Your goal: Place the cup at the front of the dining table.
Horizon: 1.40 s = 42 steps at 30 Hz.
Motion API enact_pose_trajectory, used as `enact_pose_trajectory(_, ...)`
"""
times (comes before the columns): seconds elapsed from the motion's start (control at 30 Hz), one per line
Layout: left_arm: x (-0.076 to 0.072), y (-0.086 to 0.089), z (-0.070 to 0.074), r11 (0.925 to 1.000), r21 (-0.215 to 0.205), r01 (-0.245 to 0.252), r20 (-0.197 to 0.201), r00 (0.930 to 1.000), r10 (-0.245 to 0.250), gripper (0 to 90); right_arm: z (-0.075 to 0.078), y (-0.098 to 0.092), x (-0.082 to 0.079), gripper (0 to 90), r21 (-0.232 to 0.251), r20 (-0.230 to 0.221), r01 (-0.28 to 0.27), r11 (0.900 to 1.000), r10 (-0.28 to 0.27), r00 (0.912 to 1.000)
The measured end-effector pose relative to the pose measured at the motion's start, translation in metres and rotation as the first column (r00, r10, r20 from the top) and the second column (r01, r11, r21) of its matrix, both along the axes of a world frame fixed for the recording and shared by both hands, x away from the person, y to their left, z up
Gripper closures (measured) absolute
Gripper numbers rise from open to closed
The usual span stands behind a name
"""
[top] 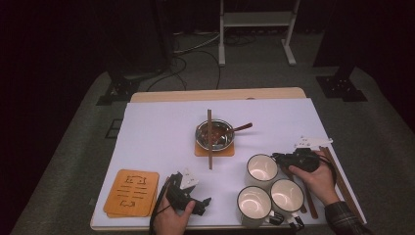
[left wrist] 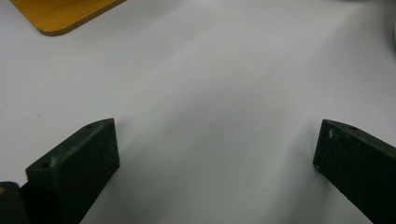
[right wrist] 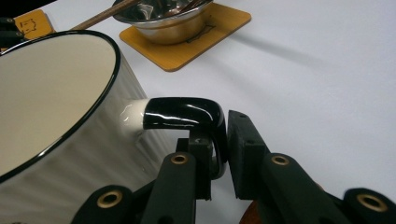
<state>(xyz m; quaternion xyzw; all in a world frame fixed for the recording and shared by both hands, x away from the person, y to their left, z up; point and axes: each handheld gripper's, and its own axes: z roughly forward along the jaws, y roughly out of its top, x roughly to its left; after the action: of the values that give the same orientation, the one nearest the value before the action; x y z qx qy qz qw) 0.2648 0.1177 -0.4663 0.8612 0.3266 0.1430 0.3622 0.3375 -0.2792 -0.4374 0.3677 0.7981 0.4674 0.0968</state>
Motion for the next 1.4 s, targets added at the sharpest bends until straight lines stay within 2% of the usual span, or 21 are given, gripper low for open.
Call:
enact_pose_trajectory(0.27, 0.000, 0.000, 0.000, 1.0000, 0.000, 0.000, 0.000, 1.0000, 0.000, 0.0, 0.002, 0.004, -0.003, 82.2, -0.048, 0.024, 0.019, 0.999, -0.018, 0.9995)
enact_pose_trajectory(0.43, 0.000, 0.000, 0.000, 1.0000, -0.001, -0.001, 0.001, 1.0000, 0.001, 0.0, 0.003, 0.006, -0.004, 82.6, -0.058, 0.026, 0.032, 0.998, -0.030, 0.9992)
enact_pose_trajectory(0.83, 0.000, 0.000, 0.000, 1.0000, -0.001, -0.001, 0.001, 1.0000, 0.001, 0.0, 0.004, 0.008, -0.002, 82.2, -0.038, 0.011, 0.053, 0.998, -0.053, 0.9985)
enact_pose_trajectory(1.4, 0.000, 0.000, 0.000, 1.0000, -0.001, -0.001, 0.001, 1.0000, 0.001, 0.0, 0.014, 0.007, 0.007, 80.7, -0.013, 0.008, 0.081, 0.997, -0.081, 0.9967)
